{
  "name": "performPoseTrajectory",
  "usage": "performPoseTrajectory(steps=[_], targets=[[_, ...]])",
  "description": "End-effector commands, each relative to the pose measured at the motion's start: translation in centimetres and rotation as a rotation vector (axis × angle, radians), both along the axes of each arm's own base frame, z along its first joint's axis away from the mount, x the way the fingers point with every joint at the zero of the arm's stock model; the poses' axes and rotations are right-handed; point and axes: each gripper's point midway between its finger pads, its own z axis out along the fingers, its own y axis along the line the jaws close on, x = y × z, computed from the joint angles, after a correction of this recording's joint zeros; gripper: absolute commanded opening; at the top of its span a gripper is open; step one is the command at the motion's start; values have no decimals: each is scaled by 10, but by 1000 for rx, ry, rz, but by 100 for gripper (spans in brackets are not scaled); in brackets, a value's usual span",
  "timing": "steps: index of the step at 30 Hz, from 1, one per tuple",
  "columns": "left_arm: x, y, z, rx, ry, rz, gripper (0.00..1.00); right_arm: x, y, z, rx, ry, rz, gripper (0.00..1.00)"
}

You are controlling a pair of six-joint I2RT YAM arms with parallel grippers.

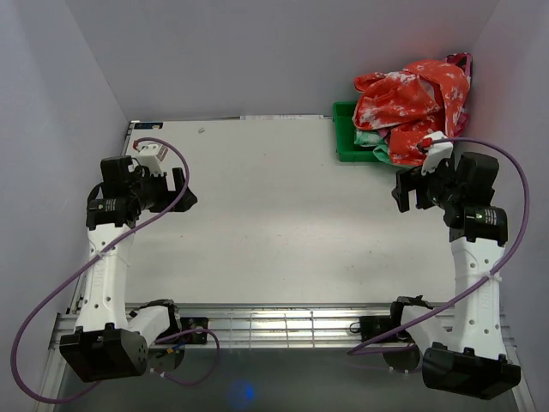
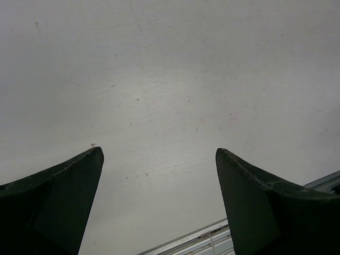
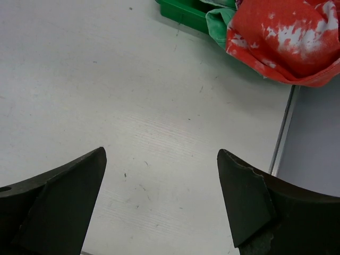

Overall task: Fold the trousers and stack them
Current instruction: Grab the trousers from the pile

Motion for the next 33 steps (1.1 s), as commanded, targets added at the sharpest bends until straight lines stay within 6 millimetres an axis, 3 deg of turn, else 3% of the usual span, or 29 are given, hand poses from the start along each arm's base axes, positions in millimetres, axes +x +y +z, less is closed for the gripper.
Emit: performPoseTrajectory(steps=[1,6,13,17,18,20,21,23,24,29,33], targets=[[2,-3,8,-2,-39,-25,98,17,-7,25,12,-63,-46,90],[8,-13,19,-43,-61,-78,98,59,-29,50,-1,-123,-160,90],[20,-28,29,-115,-96,-157,98,156,-60,104,48,-172,-216,90],[28,-32,33,-140,-109,-184,98,202,-80,115,132,-185,-220,90],[30,-33,32,-146,-102,-189,98,220,-86,99,147,-153,-225,90],[31,-35,32,-158,-102,-203,98,236,-90,110,165,-187,-201,90],[32,-36,31,-163,-98,-208,98,249,-93,95,174,-163,-197,90],[33,-36,27,-165,-97,-210,98,263,-95,91,196,-185,-177,90],[33,-36,27,-164,-99,-209,98,273,-97,79,206,-175,-180,90],[31,-36,20,-164,-90,-206,98,304,-101,55,249,-198,-153,90],[31,-34,13,-158,-79,-194,98,326,-102,22,286,-167,-145,90]])
